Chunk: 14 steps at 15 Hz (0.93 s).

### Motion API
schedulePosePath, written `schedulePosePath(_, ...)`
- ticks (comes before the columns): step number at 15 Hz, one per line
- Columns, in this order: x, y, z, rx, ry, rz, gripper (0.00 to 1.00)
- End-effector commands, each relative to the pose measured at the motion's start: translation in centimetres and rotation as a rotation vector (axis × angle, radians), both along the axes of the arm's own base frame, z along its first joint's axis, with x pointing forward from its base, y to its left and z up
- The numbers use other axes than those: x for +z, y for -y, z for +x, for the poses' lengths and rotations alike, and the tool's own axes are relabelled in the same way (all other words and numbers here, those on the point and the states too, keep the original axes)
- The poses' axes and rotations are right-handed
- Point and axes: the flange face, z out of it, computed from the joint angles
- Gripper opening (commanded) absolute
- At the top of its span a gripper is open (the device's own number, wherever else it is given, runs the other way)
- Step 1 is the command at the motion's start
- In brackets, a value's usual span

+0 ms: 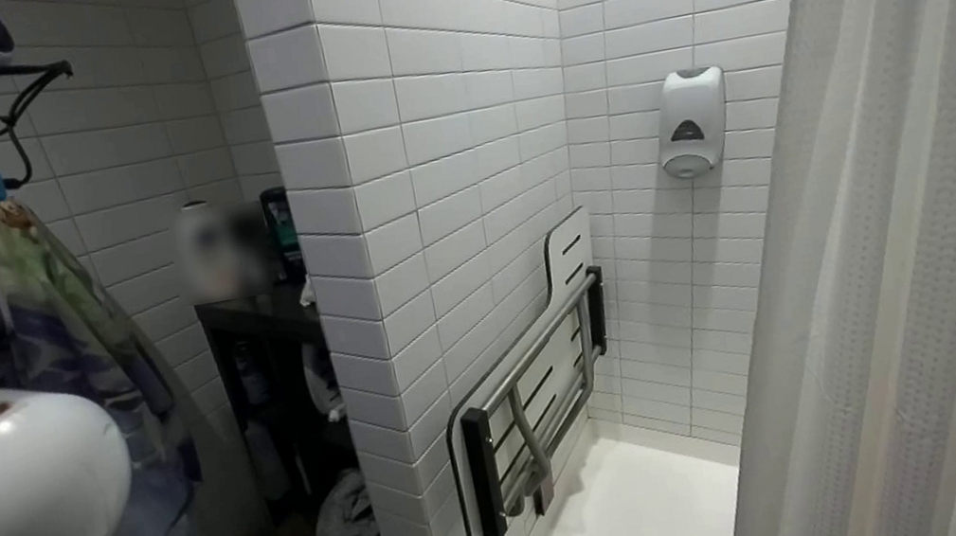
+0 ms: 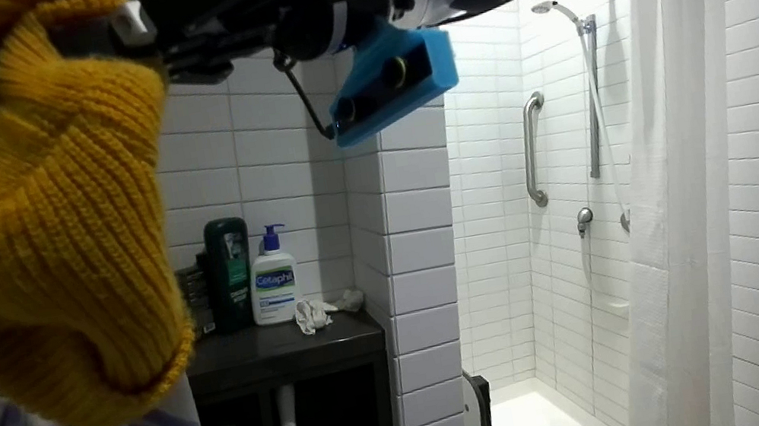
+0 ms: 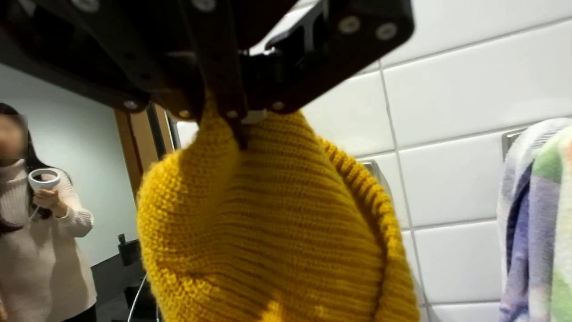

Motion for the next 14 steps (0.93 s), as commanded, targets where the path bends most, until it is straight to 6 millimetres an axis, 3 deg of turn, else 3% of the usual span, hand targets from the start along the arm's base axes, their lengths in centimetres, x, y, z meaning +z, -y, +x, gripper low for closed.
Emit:
schedulePosePath(1,0.4,-1.7,0.5,0.012,0.03,0.027,0.01)
schedulePosePath(9,-1.8,1.1,3.4,-0.082,0.027,-0.026,0.01)
schedulePosePath(14,-1.5,2.5,4.7,-0.128,0.025,-0.016,0.01)
